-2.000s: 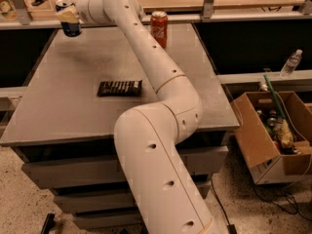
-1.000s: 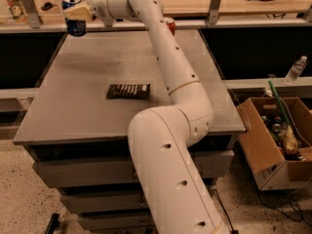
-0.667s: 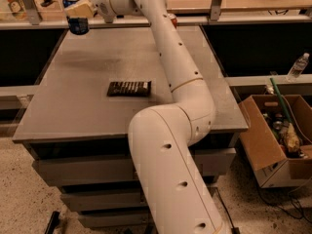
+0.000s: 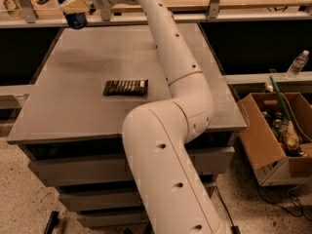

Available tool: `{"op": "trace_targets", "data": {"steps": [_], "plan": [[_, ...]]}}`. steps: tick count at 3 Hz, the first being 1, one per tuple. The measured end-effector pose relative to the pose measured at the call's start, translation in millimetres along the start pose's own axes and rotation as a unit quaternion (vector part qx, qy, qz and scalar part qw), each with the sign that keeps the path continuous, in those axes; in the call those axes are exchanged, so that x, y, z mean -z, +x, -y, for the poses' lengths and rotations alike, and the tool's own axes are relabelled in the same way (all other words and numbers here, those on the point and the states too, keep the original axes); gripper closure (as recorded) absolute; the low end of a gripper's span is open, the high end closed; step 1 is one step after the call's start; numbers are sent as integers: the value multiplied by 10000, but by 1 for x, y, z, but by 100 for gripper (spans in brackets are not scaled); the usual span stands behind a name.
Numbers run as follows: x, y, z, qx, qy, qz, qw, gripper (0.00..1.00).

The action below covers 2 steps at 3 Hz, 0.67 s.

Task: Pick pepsi can

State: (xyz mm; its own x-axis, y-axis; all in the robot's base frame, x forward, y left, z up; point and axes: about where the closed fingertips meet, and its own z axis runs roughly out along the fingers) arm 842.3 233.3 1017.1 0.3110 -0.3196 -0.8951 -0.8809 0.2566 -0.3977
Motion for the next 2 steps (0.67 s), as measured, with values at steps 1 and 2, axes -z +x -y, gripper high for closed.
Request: {"op": "trace_targets", "data": {"steps": [1,2], "plan": [[14,-16,-29,252,-528,-386,9975,100],[23,-18,-70,354,-1272,-759,9883,100]]}}
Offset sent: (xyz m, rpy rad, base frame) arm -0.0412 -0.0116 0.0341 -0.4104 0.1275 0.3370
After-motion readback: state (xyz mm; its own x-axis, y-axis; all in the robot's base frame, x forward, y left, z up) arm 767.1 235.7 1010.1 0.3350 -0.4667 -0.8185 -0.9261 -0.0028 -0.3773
